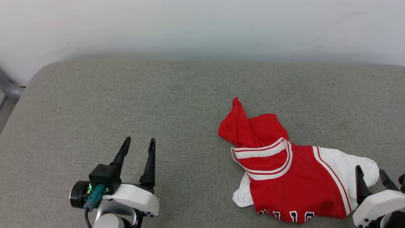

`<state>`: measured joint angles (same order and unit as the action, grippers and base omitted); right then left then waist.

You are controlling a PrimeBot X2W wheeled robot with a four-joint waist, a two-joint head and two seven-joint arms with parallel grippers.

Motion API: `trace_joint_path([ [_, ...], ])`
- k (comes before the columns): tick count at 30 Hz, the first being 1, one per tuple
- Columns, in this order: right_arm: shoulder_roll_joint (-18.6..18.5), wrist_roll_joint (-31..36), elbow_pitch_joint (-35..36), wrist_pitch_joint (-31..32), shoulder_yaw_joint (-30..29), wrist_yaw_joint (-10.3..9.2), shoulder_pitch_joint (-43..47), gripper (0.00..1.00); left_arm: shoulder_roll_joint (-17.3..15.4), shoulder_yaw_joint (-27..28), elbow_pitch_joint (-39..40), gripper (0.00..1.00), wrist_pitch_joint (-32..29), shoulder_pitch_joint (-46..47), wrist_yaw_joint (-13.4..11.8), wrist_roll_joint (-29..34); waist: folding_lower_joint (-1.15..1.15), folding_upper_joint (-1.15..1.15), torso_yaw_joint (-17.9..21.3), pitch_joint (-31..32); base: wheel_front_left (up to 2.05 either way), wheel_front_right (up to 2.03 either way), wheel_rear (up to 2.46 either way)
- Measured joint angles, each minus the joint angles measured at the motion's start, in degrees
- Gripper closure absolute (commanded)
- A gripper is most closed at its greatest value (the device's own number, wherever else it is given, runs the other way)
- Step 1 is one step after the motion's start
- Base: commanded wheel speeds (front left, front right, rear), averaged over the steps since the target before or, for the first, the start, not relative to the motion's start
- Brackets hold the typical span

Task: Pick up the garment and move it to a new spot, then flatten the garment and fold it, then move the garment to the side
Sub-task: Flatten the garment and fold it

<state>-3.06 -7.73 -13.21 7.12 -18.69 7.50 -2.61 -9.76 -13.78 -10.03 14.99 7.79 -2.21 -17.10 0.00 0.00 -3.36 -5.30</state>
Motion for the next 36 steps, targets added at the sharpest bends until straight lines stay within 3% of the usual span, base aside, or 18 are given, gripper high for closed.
trace_joint_path([
  [8, 0.1, 0.2, 4.2, -9.7, 3.8, 0.00, 0.8, 0.00, -0.7, 0.2, -0.2, 0.00, -1.6, -2.1, -0.9, -0.7, 0.00, 0.00, 0.2, 3.2, 0.00, 0.00, 0.00],
  [10, 0.1, 0.0, 8.2, -10.6, 7.3, 0.00, 2.5, 0.00, -1.3, 0.2, -0.2, 0.00, -3.5, -2.7, -1.3, -1.0, 0.00, 0.00, 0.9, 4.3, 0.00, 0.00, 0.00],
  [18, 0.1, -0.9, 17.4, -8.0, 12.6, 0.01, 7.3, 0.00, -2.0, -1.3, 0.1, 0.00, -9.5, -2.8, -0.7, -2.0, 0.00, 0.00, 3.3, 5.8, 0.00, 0.00, 0.00],
  [31, 0.1, -2.5, 23.9, -4.8, 14.0, 0.00, 9.8, 0.00, 0.9, -14.9, -2.8, 0.00, -28.4, 5.0, 7.6, -2.9, 0.00, 0.00, 6.2, 3.3, 0.00, 0.00, 0.00],
  [36, 0.1, -2.9, 24.2, -4.9, 14.0, 0.00, 8.5, 0.00, 0.9, -20.2, -5.9, 0.00, -33.8, 8.7, 9.0, -3.4, 0.00, 0.00, 7.1, 0.7, 0.00, 0.00, 0.00],
])
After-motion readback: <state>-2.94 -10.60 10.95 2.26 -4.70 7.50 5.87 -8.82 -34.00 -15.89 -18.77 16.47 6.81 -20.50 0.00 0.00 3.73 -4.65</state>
